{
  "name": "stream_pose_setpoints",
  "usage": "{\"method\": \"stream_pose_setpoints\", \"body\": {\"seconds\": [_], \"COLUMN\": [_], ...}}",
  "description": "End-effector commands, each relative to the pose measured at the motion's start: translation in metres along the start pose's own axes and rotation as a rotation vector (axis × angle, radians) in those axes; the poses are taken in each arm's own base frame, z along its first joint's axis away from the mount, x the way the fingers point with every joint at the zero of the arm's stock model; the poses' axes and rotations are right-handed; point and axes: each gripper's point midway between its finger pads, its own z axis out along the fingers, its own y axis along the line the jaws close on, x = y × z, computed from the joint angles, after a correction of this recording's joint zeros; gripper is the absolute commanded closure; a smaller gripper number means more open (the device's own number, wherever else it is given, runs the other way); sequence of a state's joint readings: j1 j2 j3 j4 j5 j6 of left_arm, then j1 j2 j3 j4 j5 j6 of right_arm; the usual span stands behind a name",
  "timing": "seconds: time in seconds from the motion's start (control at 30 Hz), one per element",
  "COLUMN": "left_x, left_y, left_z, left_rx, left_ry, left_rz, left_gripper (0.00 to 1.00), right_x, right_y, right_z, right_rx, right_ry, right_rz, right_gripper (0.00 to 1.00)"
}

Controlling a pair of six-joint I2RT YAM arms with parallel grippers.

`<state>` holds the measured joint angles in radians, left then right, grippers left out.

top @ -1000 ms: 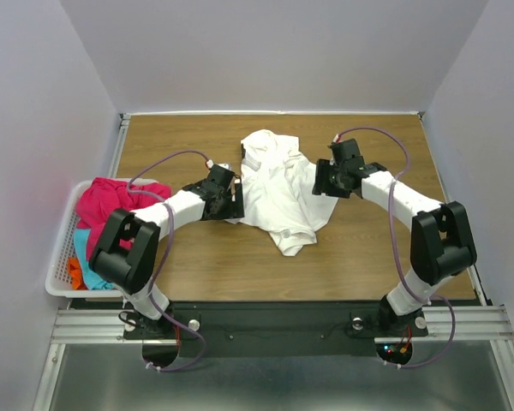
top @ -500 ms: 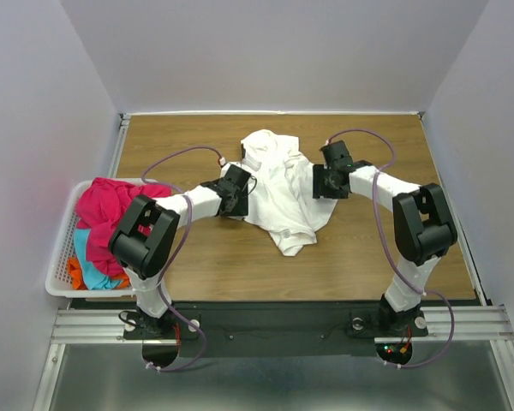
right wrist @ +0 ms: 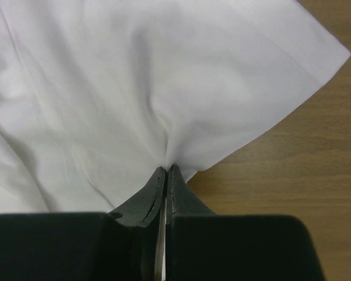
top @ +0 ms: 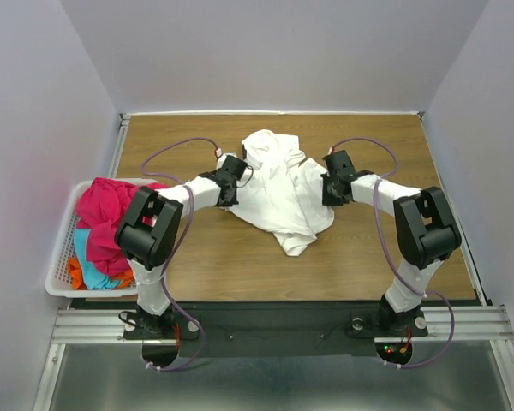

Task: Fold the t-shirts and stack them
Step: Flatten the tshirt out

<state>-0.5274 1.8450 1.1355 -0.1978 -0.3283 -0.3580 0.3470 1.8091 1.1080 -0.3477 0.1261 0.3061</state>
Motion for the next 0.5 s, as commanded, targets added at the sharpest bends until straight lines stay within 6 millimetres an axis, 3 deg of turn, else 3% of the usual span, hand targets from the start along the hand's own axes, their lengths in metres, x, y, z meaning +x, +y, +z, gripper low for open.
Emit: {"method": "stream_pose_setpoints", "body": {"seconds": [0.0,0.03,0.07,0.13,0.17,0.2,0.23,0.3,0.33,0.37,0.4,0.43,0.47], "left_x": [-0.007,-0.024,-0.035,-0.049,-0.074,-0.081,-0.105,-0.122,-0.142,-0.162,-0.16,-0.189,-0.189], "left_y": [0.062,0.067,0.072,0.09,0.092,0.097,0.105,0.119,0.122,0.124,0.128,0.132,0.134], "left_z": [0.008,0.007,0.007,0.012,0.009,0.014,0.01,0.016,0.017,0.01,0.02,0.013,0.027], "left_rx": [-0.161,-0.166,-0.173,-0.208,-0.209,-0.228,-0.239,-0.262,-0.27,-0.263,-0.294,-0.299,-0.314], "left_ry": [0.069,0.044,0.033,0.04,0.0,0.0,-0.035,-0.042,-0.062,-0.108,-0.079,-0.135,-0.117], "left_rz": [0.026,0.005,-0.005,-0.019,-0.043,-0.052,-0.091,-0.127,-0.147,-0.169,-0.159,-0.186,-0.181], "left_gripper": [1.0,1.0,1.0,1.0,1.0,1.0,1.0,1.0,1.0,1.0,1.0,1.0,1.0], "right_x": [0.106,0.113,0.129,0.141,0.149,0.161,0.172,0.195,0.213,0.216,0.229,0.241,0.246], "right_y": [-0.031,-0.031,-0.027,-0.019,-0.014,-0.013,-0.007,0.002,0.013,0.018,0.027,0.037,0.047], "right_z": [-0.015,-0.024,-0.031,-0.053,-0.062,-0.07,-0.083,-0.097,-0.11,-0.114,-0.122,-0.13,-0.138], "right_rx": [0.086,0.08,0.043,-0.003,-0.018,-0.022,-0.028,-0.054,-0.091,-0.103,-0.141,-0.173,-0.221], "right_ry": [0.33,0.358,0.405,0.441,0.457,0.483,0.504,0.563,0.608,0.606,0.65,0.674,0.696], "right_rz": [0.011,0.016,0.029,0.055,0.041,0.033,0.01,-0.004,-0.024,-0.058,-0.052,-0.095,-0.106], "right_gripper": [0.99,0.99,0.99,0.99,0.99,0.99,0.99,0.99,0.99,0.99,0.99,0.99,0.99]}}
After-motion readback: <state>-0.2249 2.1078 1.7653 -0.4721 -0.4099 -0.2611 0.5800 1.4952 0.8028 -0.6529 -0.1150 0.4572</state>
